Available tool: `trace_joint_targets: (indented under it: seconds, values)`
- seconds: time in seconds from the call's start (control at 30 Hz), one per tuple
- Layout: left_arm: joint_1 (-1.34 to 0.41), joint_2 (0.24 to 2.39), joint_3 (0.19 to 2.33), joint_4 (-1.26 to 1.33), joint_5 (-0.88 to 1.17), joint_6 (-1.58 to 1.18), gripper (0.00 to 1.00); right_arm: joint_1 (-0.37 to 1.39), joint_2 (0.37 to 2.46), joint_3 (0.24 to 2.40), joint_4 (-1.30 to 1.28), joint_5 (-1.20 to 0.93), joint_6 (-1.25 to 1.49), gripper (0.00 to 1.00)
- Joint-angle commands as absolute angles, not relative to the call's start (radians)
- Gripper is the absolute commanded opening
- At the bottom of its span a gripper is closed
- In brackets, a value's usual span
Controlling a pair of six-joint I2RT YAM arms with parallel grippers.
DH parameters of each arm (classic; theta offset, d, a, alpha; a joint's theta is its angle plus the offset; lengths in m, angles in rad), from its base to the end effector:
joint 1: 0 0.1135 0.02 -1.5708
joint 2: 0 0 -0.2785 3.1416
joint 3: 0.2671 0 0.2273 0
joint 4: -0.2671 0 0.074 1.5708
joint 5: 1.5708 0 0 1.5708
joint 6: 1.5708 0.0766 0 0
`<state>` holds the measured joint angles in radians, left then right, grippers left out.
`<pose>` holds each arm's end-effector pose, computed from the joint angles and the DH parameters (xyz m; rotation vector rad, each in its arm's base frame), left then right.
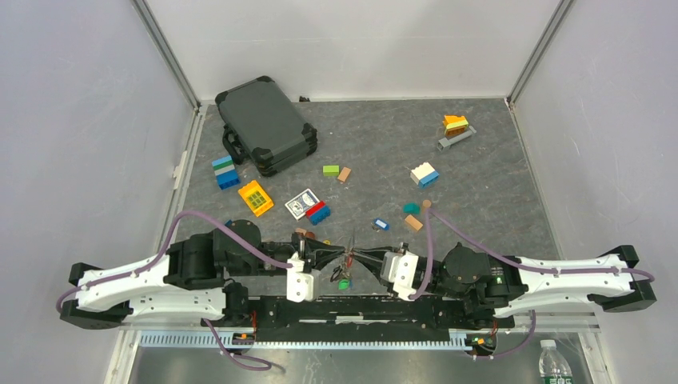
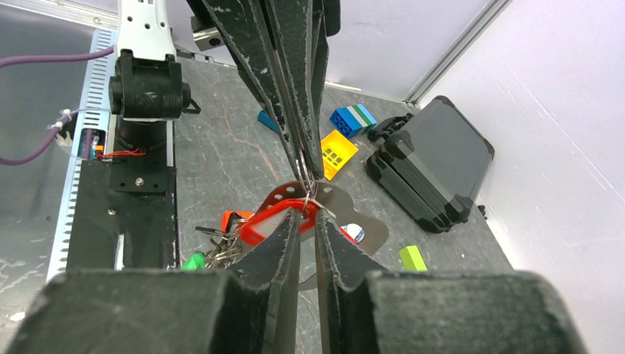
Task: Remove the keys from the keyring
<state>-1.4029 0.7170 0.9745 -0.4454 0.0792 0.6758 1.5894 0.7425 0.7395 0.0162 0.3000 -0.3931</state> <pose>0.0198 -0.1534 0.3823 1.5779 0.8592 -0.5951 0.0193 0.1818 0.3631 -1.1923 1.0703 0.7059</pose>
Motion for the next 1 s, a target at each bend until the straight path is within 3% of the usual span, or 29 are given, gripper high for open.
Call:
trace_joint_targets:
  seconds: [0.0, 0.47, 0.8, 0.97]
  values:
    - [-1.405, 0.695, 0.970, -0.351, 0.095, 0.634, 0.02, 1.589, 0.750, 0.749, 0.064, 0.337, -0.377, 0.16]
    - [-1.404, 0.683, 0.953, -0.319, 0.099, 0.617, 0.02, 1.589, 0.779, 0.769, 0.031, 0.356, -0.393, 0.03]
    - [-1.404, 0.673, 0.956, -0.338, 0.069, 0.623, 0.02, 1.589, 0.715, 0.772, 0.012, 0.416, -0.369, 0.18]
    - [-1.405, 0.671, 0.956, -0.340, 0.063, 0.624, 0.02, 1.590, 0.661, 0.738, 0.067, 0.401, -0.353, 0.30]
